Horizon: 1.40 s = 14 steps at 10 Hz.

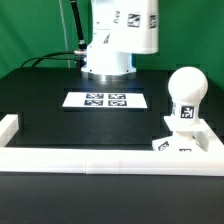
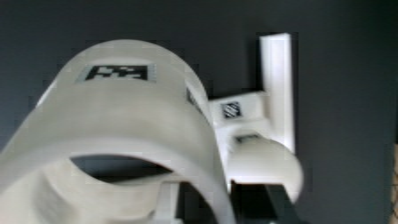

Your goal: Assemble lamp

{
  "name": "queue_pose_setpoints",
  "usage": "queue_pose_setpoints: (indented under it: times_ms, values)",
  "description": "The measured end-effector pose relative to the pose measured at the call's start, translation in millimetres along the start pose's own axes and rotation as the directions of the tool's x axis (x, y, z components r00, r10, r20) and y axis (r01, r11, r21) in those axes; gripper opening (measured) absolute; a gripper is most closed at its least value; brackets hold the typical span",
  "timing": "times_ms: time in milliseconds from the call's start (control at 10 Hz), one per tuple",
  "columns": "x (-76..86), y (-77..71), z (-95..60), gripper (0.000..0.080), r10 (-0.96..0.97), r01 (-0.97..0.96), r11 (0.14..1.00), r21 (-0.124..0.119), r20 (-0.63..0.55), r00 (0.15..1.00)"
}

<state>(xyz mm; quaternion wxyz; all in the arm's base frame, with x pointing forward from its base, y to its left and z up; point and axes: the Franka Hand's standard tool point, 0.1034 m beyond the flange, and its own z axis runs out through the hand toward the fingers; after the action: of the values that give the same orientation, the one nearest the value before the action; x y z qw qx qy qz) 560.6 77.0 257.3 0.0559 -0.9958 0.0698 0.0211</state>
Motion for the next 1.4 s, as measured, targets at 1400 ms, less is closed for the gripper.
queue_pose_setpoints:
  times_ms: [1400]
  values:
    - [52.7, -49.4, 20.1, 0.0045, 0.027, -0.026, 0.999, 0.020, -0.042, 0.999]
